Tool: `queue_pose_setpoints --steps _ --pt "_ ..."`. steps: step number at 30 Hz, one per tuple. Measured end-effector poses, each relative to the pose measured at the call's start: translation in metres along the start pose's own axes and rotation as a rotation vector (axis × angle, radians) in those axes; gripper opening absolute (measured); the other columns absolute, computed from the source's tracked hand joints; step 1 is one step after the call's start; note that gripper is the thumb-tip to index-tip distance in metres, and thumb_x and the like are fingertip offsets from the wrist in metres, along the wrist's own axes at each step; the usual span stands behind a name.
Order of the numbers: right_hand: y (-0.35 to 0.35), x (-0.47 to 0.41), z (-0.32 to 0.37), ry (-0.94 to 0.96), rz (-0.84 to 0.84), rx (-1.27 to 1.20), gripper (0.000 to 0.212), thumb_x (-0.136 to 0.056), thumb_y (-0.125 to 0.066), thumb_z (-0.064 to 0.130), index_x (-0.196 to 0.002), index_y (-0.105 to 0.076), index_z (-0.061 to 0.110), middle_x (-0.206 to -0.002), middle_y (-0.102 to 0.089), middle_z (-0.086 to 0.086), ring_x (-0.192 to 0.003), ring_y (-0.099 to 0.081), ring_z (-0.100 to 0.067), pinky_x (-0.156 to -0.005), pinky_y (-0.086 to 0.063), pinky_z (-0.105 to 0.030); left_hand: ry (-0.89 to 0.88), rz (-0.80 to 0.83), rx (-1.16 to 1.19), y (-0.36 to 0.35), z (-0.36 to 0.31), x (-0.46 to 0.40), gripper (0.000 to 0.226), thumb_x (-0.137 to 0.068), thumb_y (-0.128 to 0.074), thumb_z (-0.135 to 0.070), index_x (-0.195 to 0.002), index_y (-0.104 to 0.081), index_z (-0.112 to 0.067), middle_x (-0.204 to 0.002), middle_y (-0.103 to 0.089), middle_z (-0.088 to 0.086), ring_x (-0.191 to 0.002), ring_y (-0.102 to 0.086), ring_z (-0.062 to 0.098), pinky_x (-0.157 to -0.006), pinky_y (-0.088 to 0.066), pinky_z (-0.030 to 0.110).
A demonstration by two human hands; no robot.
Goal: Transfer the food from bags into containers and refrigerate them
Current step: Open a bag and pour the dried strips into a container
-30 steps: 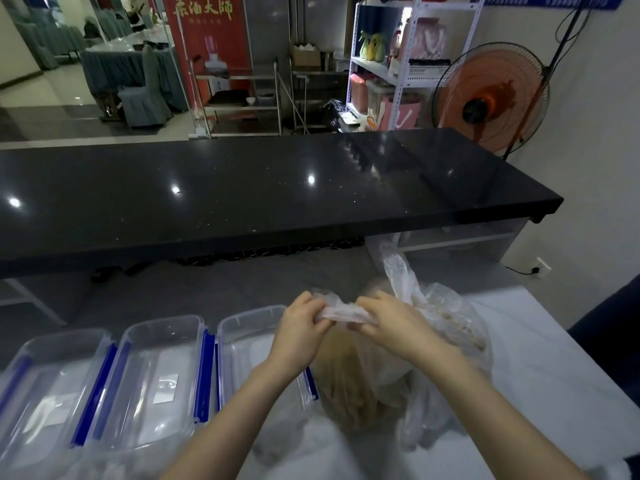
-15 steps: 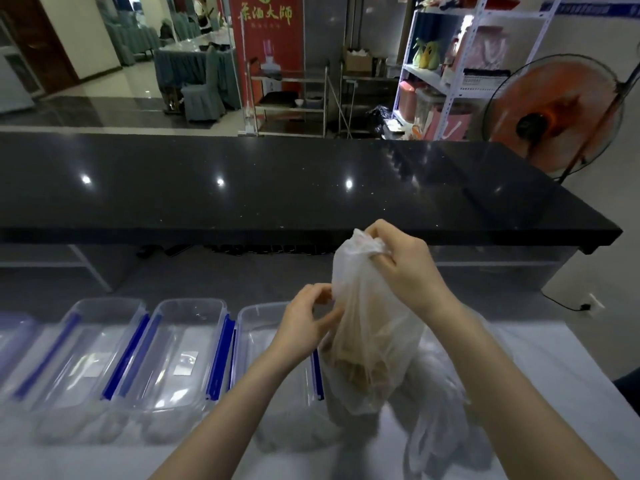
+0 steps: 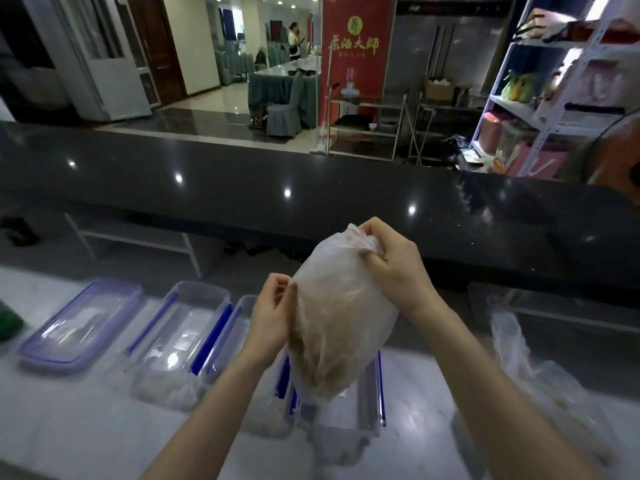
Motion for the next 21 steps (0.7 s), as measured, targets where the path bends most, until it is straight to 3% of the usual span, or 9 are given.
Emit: queue_pose_setpoints --steps 3,5,8,14,17,19,21 --pt "-0.014 0.001 -0.012 -0.042 0.003 0.035 0.016 -0.094 -0.055 0.030 -0.079 -0.052 0.026 -0.071 -0.055 0.008 -0.062 -0.047 -0.002 -0.054 -0.038 -0.013 -0.040 -0.161 0.039 0.039 -0.007 -0.010 0.012 -0.101 -0.047 -0.029 -0.097 -0.052 -0.019 -0.083 -0.056 0.002 -0.066 -0.054 0.007 -0.054 -0.046 0.021" --pt "-0.026 0.005 -0.019 -0.050 0.032 0.039 0.015 -0.093 -0.056 0.030 -0.080 -0.051 0.028 -0.074 -0.055 0.008 -0.067 -0.049 -0.005 -0.058 -0.038 -0.017 -0.085 -0.208 0.040 0.054 -0.017 -0.016 0.010 -0.101 -0.045 -0.028 -0.097 -0.051 -0.020 -0.084 -0.054 0.003 -0.069 -0.051 0.015 -0.058 -0.044 0.031" --pt "-0.047 0.011 -0.034 -0.075 0.063 0.075 0.011 -0.090 -0.061 0.036 -0.087 -0.053 0.029 -0.083 -0.058 0.005 -0.077 -0.055 -0.011 -0.064 -0.044 -0.026 -0.164 -0.240 -0.015 0.064 -0.034 -0.026 0.007 -0.102 -0.043 -0.020 -0.101 -0.048 -0.016 -0.088 -0.055 0.001 -0.075 -0.053 0.014 -0.066 -0.047 0.031" --pt "-0.066 0.031 -0.071 -0.177 0.102 0.218 0.018 -0.089 -0.060 0.043 -0.097 -0.053 0.029 -0.091 -0.051 0.008 -0.081 -0.053 -0.008 -0.069 -0.049 -0.029 -0.230 -0.134 -0.046 0.043 -0.046 -0.038 0.006 -0.098 -0.049 -0.014 -0.098 -0.054 -0.017 -0.085 -0.057 -0.002 -0.073 -0.053 0.006 -0.065 -0.045 0.021" --pt "-0.065 0.043 -0.089 -0.242 0.118 0.287 0.018 -0.088 -0.061 0.042 -0.092 -0.048 0.030 -0.090 -0.047 0.009 -0.079 -0.050 -0.008 -0.065 -0.042 -0.023 -0.277 -0.031 -0.090 0.022 -0.049 -0.036 0.010 -0.095 -0.055 -0.013 -0.091 -0.058 -0.021 -0.076 -0.057 -0.008 -0.066 -0.052 -0.004 -0.063 -0.045 0.013" --pt "-0.069 0.051 -0.100 -0.301 0.183 0.305 0.021 -0.089 -0.060 0.043 -0.092 -0.045 0.030 -0.099 -0.045 0.007 -0.080 -0.047 -0.006 -0.063 -0.037 -0.018 -0.316 0.013 -0.144 0.011 -0.049 -0.033 0.008 -0.093 -0.060 -0.014 -0.091 -0.061 -0.022 -0.075 -0.058 -0.012 -0.067 -0.054 -0.005 -0.063 -0.044 0.009" --pt "-0.075 0.058 -0.112 -0.374 0.287 0.337 0.025 -0.087 -0.061 0.046 -0.096 -0.046 0.029 -0.116 -0.042 0.003 -0.091 -0.048 -0.009 -0.070 -0.041 -0.019 -0.351 0.061 -0.212 0.001 -0.046 -0.031 0.007 -0.091 -0.063 -0.016 -0.092 -0.064 -0.023 -0.079 -0.061 -0.013 -0.074 -0.057 -0.003 -0.066 -0.045 0.009"
Point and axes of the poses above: each hand's wrist, its own x-axis away from the middle knuckle, its own y-axis out of the back of the hand, z = x × y, the point moved 9 cm from there along -x, towards the middle knuckle
